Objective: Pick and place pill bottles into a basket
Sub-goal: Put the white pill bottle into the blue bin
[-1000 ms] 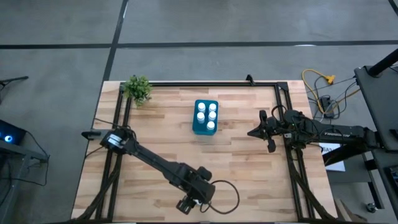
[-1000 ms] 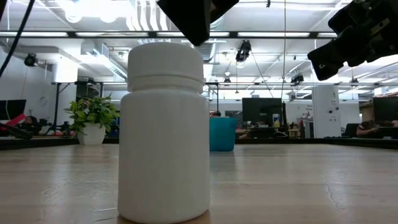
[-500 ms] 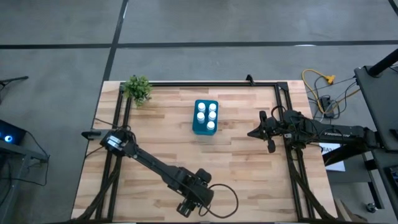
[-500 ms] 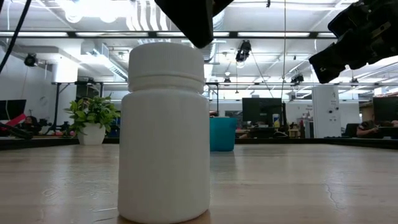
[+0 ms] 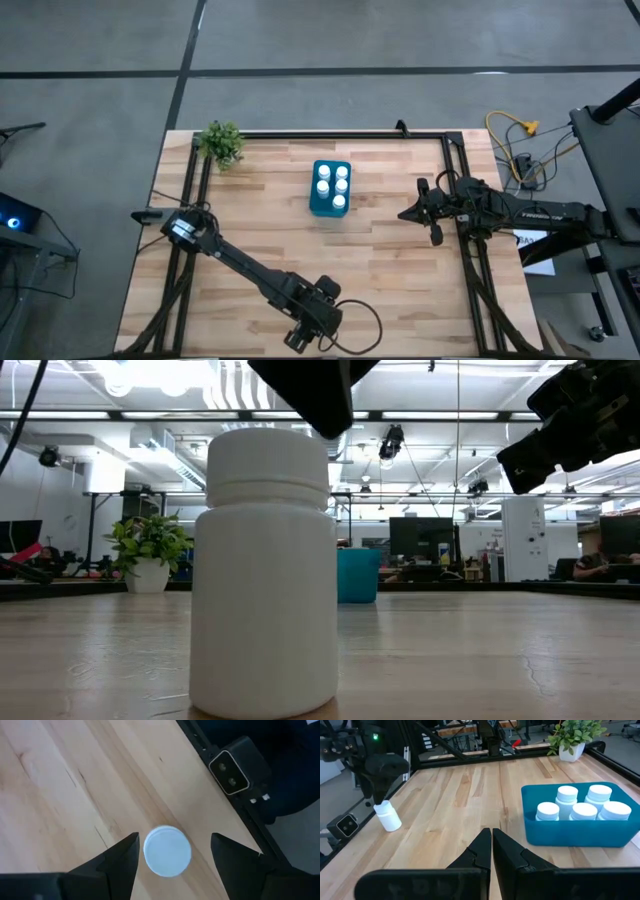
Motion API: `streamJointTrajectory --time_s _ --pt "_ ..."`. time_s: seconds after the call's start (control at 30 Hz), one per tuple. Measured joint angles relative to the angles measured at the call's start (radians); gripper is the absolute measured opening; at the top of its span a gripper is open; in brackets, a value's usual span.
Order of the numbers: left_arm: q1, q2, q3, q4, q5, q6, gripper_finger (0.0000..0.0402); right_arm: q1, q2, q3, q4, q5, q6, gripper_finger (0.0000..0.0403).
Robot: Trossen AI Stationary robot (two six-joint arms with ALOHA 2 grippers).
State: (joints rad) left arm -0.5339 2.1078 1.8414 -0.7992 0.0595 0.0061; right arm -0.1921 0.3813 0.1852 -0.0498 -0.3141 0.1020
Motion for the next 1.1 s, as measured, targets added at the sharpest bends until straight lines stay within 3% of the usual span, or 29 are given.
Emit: streamJointTrajectory --time_s 1.1 --pt "0.004 0.0 -0.099 0.09 -0.014 0.0 0.0228 0.0 0.0 -0.004 -0.007 0.0 0.001 0.0009"
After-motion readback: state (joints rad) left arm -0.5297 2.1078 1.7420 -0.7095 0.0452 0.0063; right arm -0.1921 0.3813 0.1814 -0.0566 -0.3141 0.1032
